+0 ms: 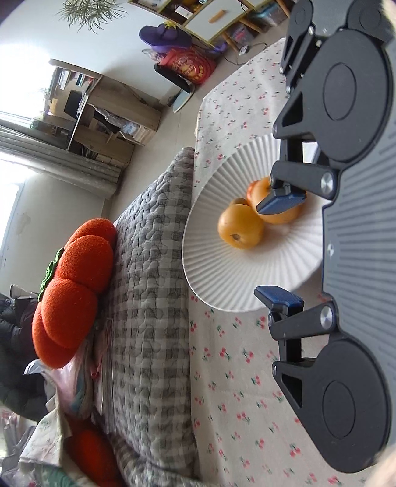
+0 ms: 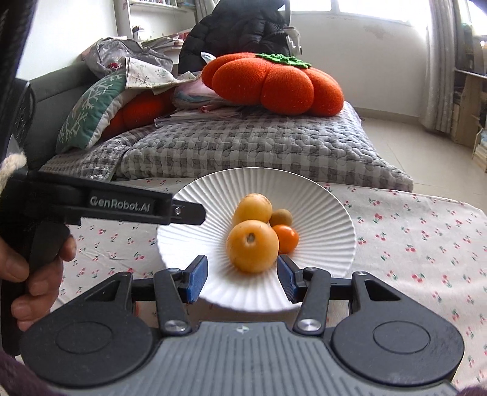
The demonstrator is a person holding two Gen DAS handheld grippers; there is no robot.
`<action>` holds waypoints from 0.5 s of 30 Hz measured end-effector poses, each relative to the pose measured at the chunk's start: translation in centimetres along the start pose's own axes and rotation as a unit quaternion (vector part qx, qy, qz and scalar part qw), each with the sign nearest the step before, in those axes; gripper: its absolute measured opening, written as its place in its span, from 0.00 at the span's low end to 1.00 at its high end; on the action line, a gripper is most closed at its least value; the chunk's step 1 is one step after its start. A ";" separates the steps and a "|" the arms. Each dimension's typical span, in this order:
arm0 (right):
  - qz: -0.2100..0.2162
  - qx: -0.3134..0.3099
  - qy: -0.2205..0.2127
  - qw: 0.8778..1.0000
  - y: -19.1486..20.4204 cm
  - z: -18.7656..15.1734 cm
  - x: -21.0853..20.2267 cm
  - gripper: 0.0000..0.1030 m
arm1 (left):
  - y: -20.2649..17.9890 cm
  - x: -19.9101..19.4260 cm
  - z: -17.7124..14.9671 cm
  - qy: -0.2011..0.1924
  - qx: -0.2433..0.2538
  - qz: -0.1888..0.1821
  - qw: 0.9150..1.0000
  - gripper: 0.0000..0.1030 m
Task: Organize fruits
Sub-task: 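Carry both fruits into the white bowl and release them, then move both tools back over the remaining fruits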
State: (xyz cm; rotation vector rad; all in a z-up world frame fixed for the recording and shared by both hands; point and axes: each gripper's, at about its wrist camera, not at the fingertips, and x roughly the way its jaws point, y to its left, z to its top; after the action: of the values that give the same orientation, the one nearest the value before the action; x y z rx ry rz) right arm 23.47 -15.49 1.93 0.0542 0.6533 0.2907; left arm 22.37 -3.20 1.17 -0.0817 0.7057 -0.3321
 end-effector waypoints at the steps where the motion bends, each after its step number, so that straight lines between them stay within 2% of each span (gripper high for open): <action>1: 0.001 -0.001 -0.004 1.000 0.1 -0.2 -0.7 0.46 | 0.1 -0.5 -0.2 -0.001 -0.002 -0.001 1.000 0.38; 8: 0.007 0.033 -0.015 0.999 0.1 -2.3 -4.6 0.48 | 0.0 -4.6 -2.3 -0.017 -0.001 0.025 1.000 0.40; 15: 0.000 0.035 -0.024 0.999 1.1 -3.1 -6.5 0.49 | -1.0 -7.4 -4.9 -0.022 0.008 0.061 0.998 0.40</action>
State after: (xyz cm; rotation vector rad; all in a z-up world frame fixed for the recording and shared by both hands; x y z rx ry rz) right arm 16.42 -16.40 3.51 0.1286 0.6155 0.2649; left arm 13.67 -1.55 2.29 -0.0312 0.6604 -0.2177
